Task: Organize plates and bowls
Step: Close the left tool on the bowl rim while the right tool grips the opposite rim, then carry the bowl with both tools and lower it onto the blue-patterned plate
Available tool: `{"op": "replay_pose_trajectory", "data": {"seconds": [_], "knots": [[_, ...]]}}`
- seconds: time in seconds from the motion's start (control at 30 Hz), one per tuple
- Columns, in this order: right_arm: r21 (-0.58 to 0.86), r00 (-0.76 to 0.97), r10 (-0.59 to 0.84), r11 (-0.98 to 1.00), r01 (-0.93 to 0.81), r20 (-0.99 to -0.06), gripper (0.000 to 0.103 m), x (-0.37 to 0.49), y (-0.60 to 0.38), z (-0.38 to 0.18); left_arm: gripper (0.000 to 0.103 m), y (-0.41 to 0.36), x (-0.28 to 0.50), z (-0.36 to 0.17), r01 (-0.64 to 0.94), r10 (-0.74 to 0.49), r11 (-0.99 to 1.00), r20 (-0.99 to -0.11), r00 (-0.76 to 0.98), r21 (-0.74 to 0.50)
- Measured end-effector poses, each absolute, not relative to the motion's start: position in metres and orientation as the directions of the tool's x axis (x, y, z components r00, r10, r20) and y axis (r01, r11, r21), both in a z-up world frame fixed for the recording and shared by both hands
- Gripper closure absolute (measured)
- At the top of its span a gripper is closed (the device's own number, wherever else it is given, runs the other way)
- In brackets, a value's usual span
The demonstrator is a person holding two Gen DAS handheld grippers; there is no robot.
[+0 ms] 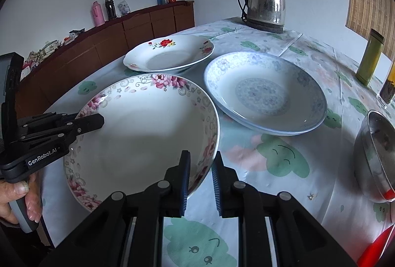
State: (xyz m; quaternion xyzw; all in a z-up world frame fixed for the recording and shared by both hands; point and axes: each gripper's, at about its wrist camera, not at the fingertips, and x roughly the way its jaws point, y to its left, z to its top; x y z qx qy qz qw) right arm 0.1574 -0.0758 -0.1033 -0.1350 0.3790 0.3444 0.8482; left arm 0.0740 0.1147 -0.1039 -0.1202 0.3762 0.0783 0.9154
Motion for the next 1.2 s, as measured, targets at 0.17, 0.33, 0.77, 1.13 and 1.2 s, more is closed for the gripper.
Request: {"op": "replay_pose_trajectory", "data": {"seconds": [0.17,0.33,0.77,1.13,1.2], "knots": [[0.047,0.474,0.491,0.728,-0.684,-0.731,0.084,0.157,-0.075,-0.098,0.088,0.116,0.072,-0.100,-0.242,0.056,0.955,-0.702,0.710,-0.169],[0.054,0.480,0.505,0.728,-0.684,-0.717,0.084,0.157,-0.074,-0.090,0.088,0.117,0.073,-0.093,-0.246,0.069,0.956,-0.687,0.724,-0.162],[0.035,0.491,0.533,0.701,-0.712,-0.690,0.084,0.170,-0.059,-0.072,0.088,0.127,0.083,-0.073,-0.297,0.135,0.943,-0.644,0.753,-0.149],[0.041,0.520,0.557,0.707,-0.706,-0.647,0.084,0.189,-0.052,-0.047,0.088,0.133,0.101,-0.054,-0.317,0.172,0.938,-0.601,0.781,-0.143],[0.030,0.533,0.554,0.711,-0.703,-0.640,0.084,0.192,-0.050,-0.043,0.088,0.133,0.104,-0.051,-0.320,0.180,0.937,-0.593,0.785,-0.140]]}}
